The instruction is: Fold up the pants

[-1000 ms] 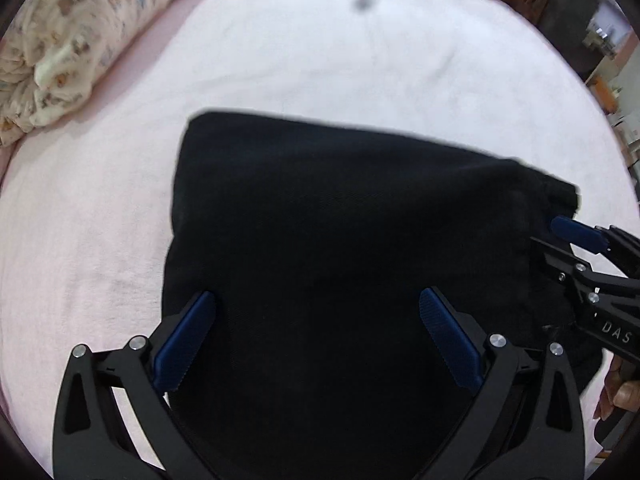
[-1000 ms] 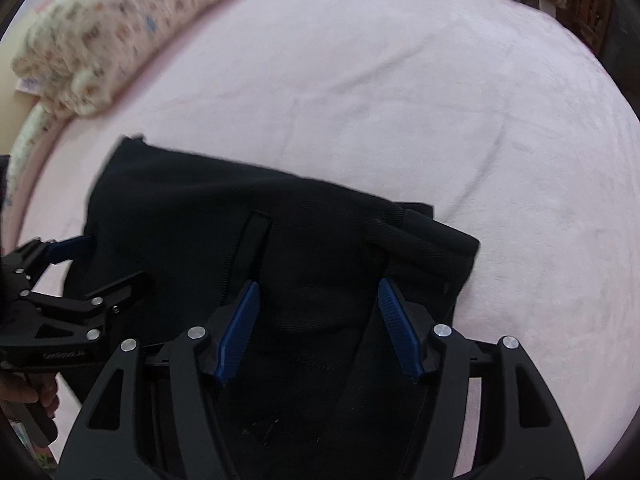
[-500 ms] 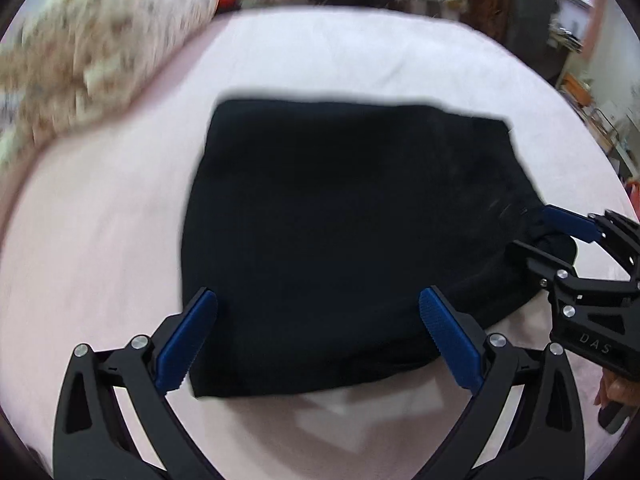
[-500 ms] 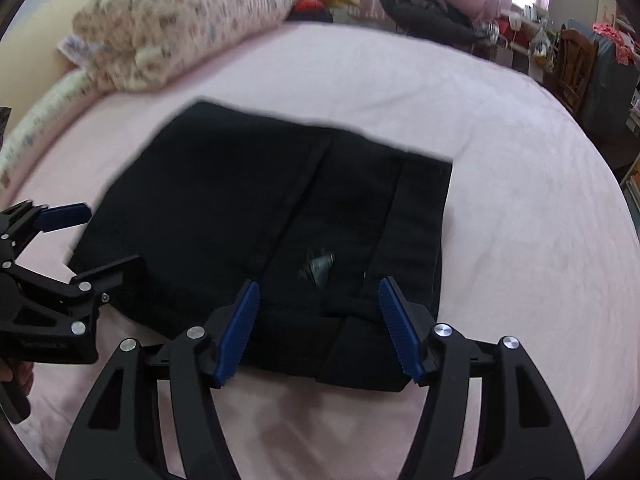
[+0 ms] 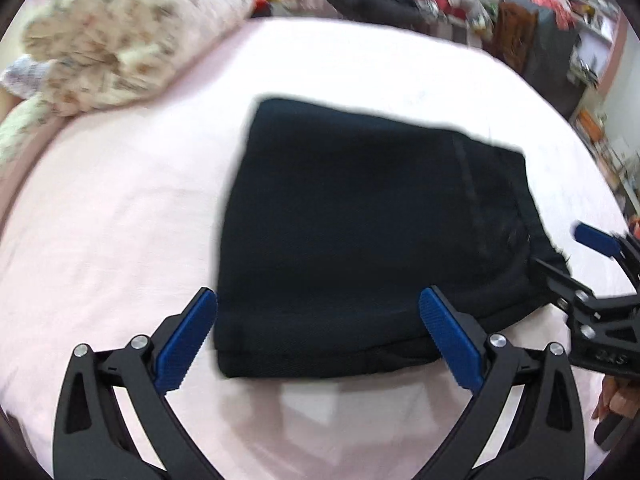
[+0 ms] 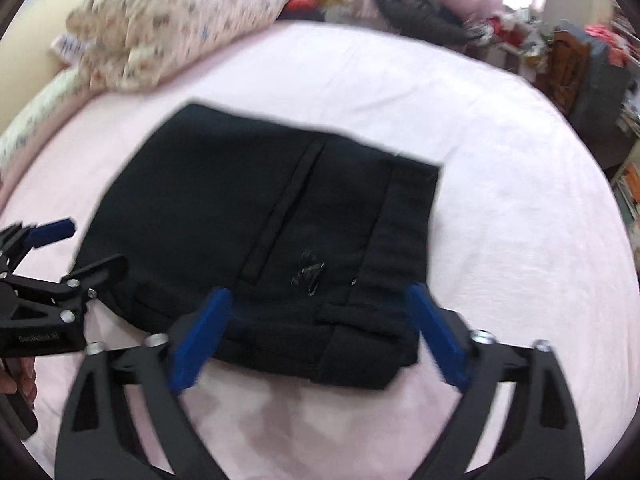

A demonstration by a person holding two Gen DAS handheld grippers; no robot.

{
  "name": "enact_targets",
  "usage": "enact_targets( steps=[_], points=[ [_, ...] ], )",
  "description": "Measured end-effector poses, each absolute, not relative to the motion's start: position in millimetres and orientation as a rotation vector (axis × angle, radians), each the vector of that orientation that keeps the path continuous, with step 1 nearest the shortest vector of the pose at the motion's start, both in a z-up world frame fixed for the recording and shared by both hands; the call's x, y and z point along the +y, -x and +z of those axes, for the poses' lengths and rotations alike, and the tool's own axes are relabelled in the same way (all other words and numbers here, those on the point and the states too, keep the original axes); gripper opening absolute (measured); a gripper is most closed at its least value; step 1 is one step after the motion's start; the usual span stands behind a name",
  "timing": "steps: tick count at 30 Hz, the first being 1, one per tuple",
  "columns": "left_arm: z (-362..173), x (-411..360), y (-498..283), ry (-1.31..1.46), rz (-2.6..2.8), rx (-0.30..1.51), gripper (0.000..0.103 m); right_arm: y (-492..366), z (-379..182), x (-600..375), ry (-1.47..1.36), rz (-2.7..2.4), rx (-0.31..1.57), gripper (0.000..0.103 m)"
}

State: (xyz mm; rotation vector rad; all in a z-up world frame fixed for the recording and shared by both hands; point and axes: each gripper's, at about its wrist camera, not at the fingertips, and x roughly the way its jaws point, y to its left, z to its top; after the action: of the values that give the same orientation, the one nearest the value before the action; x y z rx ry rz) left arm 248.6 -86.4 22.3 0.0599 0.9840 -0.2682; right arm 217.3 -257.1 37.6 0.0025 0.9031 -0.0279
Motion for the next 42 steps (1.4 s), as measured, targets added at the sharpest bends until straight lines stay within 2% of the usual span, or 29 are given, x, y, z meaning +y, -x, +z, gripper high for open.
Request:
enact_targets(
  steps=[6,12,23,42],
  points=[
    [70.7,-61.0,-210.2,-0.074,-0.263,0.898,0.101,-170.1,77.3,-243.1,-0.093,-0.080,0.815,0.102],
    [96.1,-34.8,-175.9,-0.053,-0.247,0.895,0.101,-143.4,91.0,-225.5,-0.165,-0.130,0.840,0.102],
    [114.6,-5.6,-123.5,-0.062,-0.196,0.942,0.101,-99.4,103.3,-181.4,-0.081,-0.164,0.892,0.102],
    [108.0,1.1,-122.5,-0.054,-0.165,0.988,0.101,-83.6,98.5,-170.9,-0.055,-0.132,0.926,0.102]
  ],
)
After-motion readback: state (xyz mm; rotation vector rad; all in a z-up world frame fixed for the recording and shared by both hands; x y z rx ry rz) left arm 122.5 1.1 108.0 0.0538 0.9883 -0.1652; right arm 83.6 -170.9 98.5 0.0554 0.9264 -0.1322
